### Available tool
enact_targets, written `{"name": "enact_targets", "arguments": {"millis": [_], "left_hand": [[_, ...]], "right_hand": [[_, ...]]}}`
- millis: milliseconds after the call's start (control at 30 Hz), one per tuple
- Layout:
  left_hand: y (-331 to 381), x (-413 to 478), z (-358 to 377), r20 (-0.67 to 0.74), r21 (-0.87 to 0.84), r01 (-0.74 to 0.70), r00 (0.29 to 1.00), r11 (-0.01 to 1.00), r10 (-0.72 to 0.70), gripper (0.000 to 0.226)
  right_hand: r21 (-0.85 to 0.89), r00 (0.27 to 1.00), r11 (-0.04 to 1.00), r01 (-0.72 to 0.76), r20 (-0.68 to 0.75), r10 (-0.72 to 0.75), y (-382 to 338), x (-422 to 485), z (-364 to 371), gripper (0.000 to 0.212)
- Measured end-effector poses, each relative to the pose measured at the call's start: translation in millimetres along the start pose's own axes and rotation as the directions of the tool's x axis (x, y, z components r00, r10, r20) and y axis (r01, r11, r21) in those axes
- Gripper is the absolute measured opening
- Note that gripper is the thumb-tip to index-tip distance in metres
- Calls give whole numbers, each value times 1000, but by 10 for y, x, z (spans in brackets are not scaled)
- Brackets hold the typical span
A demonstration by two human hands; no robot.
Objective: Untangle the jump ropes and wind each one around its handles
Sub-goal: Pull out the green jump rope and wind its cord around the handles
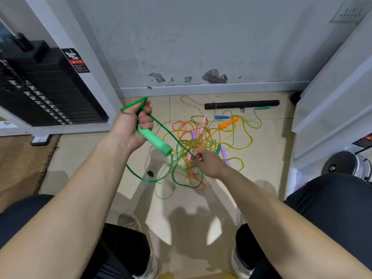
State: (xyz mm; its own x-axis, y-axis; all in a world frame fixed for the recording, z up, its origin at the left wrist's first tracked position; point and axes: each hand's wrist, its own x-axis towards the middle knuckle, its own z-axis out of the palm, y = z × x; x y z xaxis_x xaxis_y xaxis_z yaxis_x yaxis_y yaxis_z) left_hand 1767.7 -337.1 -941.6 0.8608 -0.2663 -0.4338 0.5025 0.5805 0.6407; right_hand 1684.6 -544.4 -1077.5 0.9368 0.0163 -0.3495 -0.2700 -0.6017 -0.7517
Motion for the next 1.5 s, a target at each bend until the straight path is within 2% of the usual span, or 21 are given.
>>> {"name": "enact_targets", "arguments": {"millis": [33,100,167,200,267,367,433,500,600,667,733,800,867,967,1100,1200,1267,1333,1367,1433,1500], "left_hand": [[10,46,-66,-61,8,-45,997,999,46,17],[-47,133,-205,-168,238,-156,965,959,199,26],[-227,184,-331,-178,590,-151,934,793,311,24],[-346,197,-382,-160,713,-110,936,693,313,20],[-587,195,-434,-108,835,-60,957,547,269,16],[-860,127,-337,50,868,-130,983,479,176,28],[-983,84,-207,207,846,-197,978,495,36,42],[-1073,96,-117,324,809,-251,945,531,-47,41],[-1085,110,14,291,828,-294,953,477,84,20],[-1033,113,65,258,854,-308,951,420,173,23],[-939,50,146,252,832,-307,951,461,178,28],[-850,-5,214,248,790,-291,957,539,154,31],[-735,-47,293,213,697,-240,969,676,125,29],[-522,-88,432,193,517,-137,980,845,41,21],[-310,-87,507,165,401,-78,986,913,12,22],[-142,-12,420,78,377,-114,993,919,91,25],[-74,82,304,-38,373,-107,991,922,130,24],[-89,169,158,-171,496,-56,972,866,161,25],[-126,206,64,-210,611,-4,963,792,167,28],[-242,262,-153,-224,818,116,967,563,126,31],[-395,255,-348,-193,927,168,980,334,43,34]], "right_hand": [[-2,998,1000,-4,-69,4,-19,-1,-43,22],[200,989,979,-33,-134,61,-101,33,-175,22],[428,986,904,-1,-152,73,-287,59,-344,15],[486,984,874,27,-169,64,-405,71,-435,14],[558,981,824,95,-192,17,-667,72,-608,13],[664,983,732,153,-176,-45,-1065,57,-808,15],[711,986,686,157,-146,-74,-1281,41,-904,18],[746,987,646,159,-123,-102,-1436,10,-982,20],[797,985,580,169,-119,-125,-1568,-36,-1068,20],[836,981,513,196,-164,-107,-1604,-47,-1120,20],[810,967,541,227,-253,-26,-1534,-30,-1142,18],[704,936,684,194,-341,86,-1286,21,-1070,20],[643,908,760,96,-369,197,-982,22,-902,21],[619,948,780,-91,-186,258,-663,-104,-577,25],[574,976,790,-217,118,183,-439,-329,-178,49],[495,970,836,-236,173,171,-316,-375,-80,58],[462,970,854,-238,153,188,-260,-405,-116,45],[434,976,875,-216,112,186,-232,-416,-189,34],[446,980,873,-198,87,178,-261,-418,-247,32],[520,987,841,-146,24,157,-388,-396,-383,32],[624,992,777,-85,-23,127,-573,-342,-520,31]]}}
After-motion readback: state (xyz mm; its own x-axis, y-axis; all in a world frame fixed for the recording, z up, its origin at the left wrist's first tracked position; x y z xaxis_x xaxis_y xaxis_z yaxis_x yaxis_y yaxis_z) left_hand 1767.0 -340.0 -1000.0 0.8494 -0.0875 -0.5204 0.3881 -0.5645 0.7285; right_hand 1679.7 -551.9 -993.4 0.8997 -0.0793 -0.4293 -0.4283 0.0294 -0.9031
